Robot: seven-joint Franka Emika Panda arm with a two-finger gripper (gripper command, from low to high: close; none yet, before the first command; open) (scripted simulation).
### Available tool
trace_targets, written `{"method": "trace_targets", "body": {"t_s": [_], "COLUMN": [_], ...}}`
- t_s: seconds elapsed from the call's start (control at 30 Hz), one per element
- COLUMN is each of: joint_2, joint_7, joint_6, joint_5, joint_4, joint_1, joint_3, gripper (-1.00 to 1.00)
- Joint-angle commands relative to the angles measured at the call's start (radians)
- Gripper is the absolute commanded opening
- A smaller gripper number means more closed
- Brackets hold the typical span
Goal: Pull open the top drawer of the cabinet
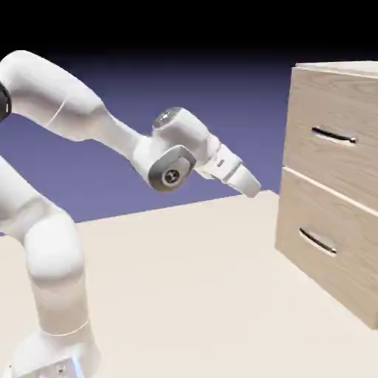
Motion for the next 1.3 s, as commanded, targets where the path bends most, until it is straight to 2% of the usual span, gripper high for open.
{"method": "trace_targets", "body": {"t_s": [0.0,1.27], "joint_2": [0.02,0.776], "joint_7": [-0.008,-0.311], "joint_6": [-0.006,-0.219], "joint_5": [0.044,1.696], "joint_4": [0.013,0.497], "joint_1": [0.023,0.896], "joint_3": [-0.026,-0.995], "gripper": [0.0,0.0]}}
